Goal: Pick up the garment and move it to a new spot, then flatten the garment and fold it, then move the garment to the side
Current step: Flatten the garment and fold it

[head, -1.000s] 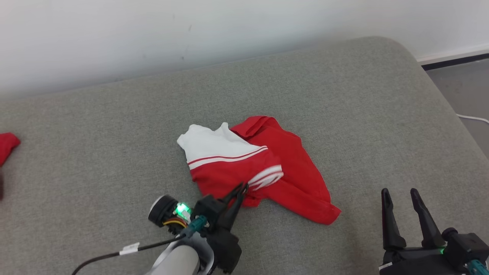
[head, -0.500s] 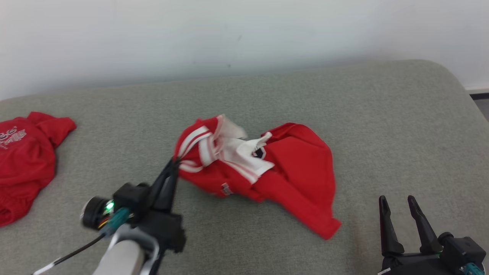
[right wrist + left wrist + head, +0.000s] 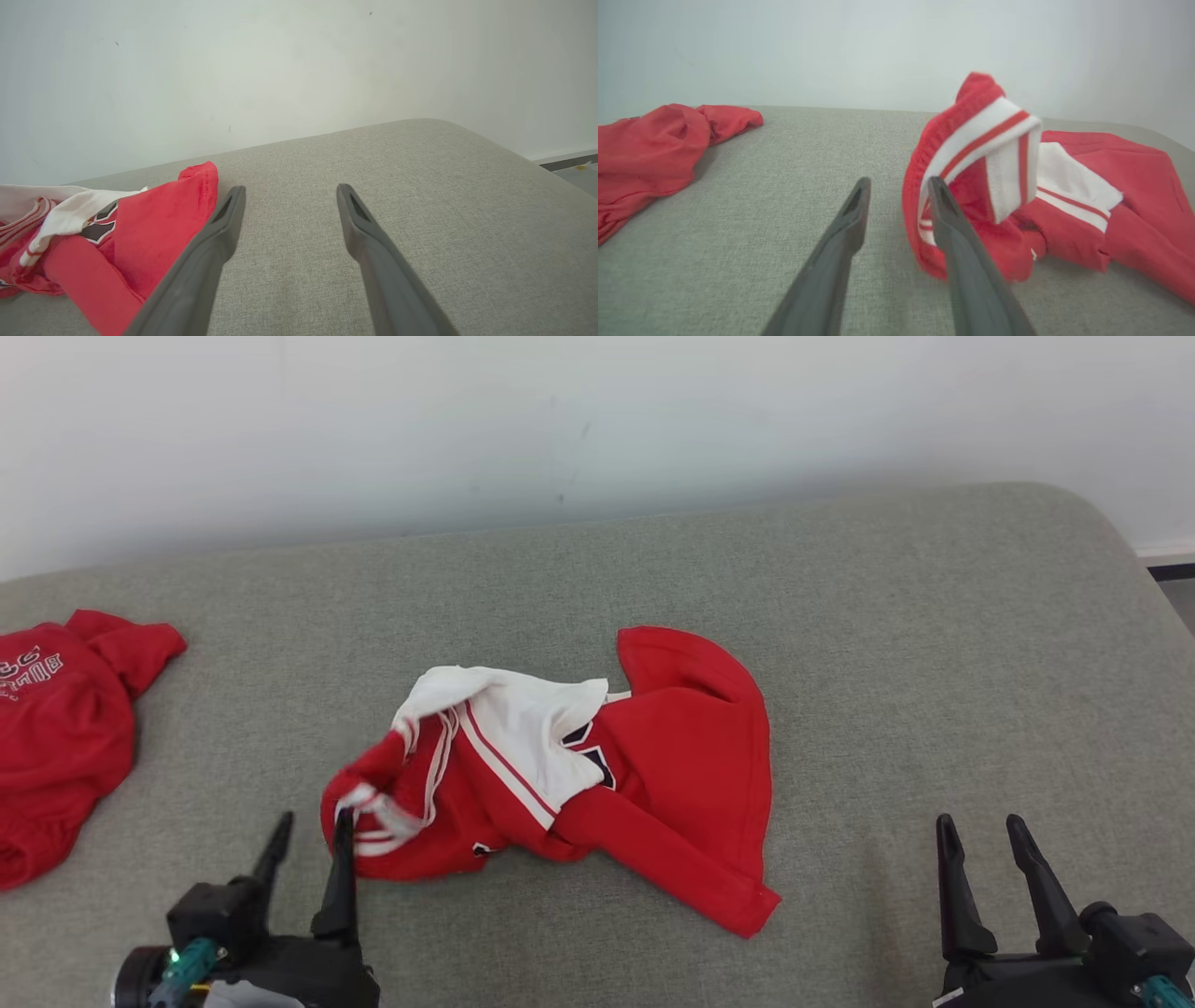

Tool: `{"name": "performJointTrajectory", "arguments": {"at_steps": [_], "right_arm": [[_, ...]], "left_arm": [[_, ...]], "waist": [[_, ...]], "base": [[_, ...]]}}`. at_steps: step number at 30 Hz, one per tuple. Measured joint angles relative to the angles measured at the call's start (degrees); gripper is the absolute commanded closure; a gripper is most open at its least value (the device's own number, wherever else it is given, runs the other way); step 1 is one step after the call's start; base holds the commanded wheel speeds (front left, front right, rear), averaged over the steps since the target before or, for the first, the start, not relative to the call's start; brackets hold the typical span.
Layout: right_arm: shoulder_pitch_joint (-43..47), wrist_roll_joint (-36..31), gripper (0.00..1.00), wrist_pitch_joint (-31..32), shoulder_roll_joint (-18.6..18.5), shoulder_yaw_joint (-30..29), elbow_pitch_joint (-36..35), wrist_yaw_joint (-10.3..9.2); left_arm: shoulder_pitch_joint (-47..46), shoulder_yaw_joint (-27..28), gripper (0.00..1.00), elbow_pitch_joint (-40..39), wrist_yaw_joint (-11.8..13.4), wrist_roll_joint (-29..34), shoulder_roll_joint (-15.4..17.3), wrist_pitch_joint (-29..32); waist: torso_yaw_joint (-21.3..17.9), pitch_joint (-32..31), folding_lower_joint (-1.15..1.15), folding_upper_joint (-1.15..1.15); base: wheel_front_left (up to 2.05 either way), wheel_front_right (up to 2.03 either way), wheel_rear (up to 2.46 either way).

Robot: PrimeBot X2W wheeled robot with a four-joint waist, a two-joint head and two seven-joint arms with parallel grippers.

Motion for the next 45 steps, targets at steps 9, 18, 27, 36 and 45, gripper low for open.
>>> {"name": "performJointTrajectory", "arguments": {"at_steps": [9, 18, 27, 36, 45], "right_arm": [[0.59, 0.0, 0.0, 0.0, 0.4, -0.63, -0.04, 0.0], [1.32, 0.04, 0.0, 0.01, 0.42, 0.05, 0.49, 0.0], [2.04, 0.42, 0.0, 0.0, 0.2, 0.62, 1.31, 0.0], [2.22, 0.81, 0.0, 0.0, 0.0, 0.69, 2.11, 0.0], [1.32, 0.9, 0.0, 0.0, 0.14, 1.4, 2.37, 0.0]], "left_arm": [[5.0, 9.04, 0.0, -12.93, 0.68, 6.84, -1.9, -0.01], [12.54, 12.46, 0.0, -20.01, -1.08, 12.26, -4.33, -0.01], [16.83, 11.99, 0.0, -18.72, -2.66, 15.52, -6.01, -0.01], [17.47, 12.6, 0.0, -16.13, -4.08, 16.24, -6.57, -0.01], [10.21, 10.55, 0.0, -14.18, -5.3, 17.26, -6.78, -0.01]], "waist": [[1.72, -1.15, 0.0, 0.0], [3.91, -3.25, 0.0, 0.0], [4.59, -4.28, 0.0, 0.0], [4.43, -4.48, 0.0, 0.0], [3.66, -2.84, 0.01, 0.0]], "base": [[0.0, 0.0, 0.0], [0.0, 0.0, 0.0], [0.0, 0.0, 0.0], [0.0, 0.0, 0.0], [0.0, 0.0, 0.0]]}}
